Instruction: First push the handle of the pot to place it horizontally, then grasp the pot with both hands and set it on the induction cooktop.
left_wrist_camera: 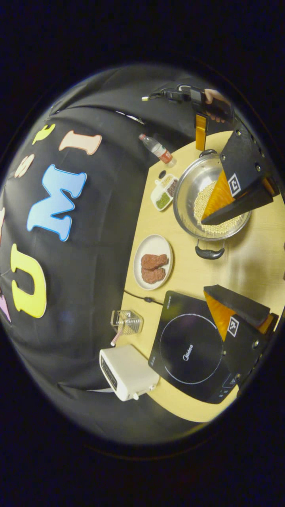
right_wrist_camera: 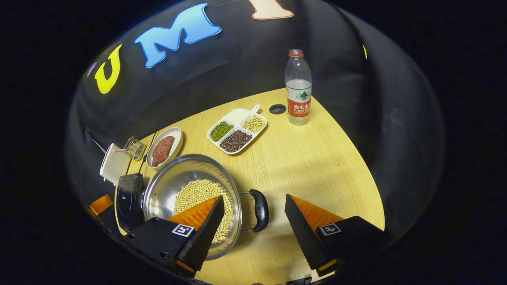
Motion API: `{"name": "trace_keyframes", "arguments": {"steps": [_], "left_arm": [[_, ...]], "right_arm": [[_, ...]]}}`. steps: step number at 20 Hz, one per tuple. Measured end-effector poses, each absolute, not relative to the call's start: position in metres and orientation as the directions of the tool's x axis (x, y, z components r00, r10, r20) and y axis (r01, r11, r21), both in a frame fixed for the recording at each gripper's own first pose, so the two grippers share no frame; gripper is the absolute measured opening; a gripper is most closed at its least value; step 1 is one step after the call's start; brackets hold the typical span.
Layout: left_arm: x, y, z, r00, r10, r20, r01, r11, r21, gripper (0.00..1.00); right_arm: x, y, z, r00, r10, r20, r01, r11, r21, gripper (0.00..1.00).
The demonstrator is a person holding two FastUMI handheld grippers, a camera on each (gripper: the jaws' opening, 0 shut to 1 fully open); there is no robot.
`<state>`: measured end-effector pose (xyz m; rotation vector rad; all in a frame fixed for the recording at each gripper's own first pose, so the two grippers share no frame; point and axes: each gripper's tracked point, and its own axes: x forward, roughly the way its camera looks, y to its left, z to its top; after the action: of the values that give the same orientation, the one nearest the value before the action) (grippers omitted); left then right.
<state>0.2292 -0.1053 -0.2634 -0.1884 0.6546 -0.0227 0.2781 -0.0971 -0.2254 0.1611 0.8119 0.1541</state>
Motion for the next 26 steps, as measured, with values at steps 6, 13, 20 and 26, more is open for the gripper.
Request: {"name": "trace_keyframes", "arguments": {"steps": [6,13,20,26], "left_arm": [[0.266,-0.132,-0.33,0.72,-0.162,-0.674,0.034,0.979,-0.2,0.93],[0.279,-0.146,-0.383,0.645,-0.198,-0.738,0.056,0.976,-0.213,0.93],[0.28,-0.154,-0.401,0.597,-0.231,-0.768,0.056,0.967,-0.247,0.91],[0.278,-0.15,-0.41,0.573,-0.225,-0.788,0.027,0.966,-0.256,0.64]], "right_arm": [[0.296,-0.097,-0.252,0.666,0.204,-0.717,-0.112,0.978,0.175,0.98],[0.295,-0.08,-0.293,0.593,0.26,-0.762,-0.121,0.964,0.235,0.98],[0.3,-0.072,-0.302,0.579,0.282,-0.765,-0.127,0.958,0.257,0.89],[0.295,-0.07,-0.311,0.571,0.279,-0.772,-0.137,0.96,0.246,0.72]]}}
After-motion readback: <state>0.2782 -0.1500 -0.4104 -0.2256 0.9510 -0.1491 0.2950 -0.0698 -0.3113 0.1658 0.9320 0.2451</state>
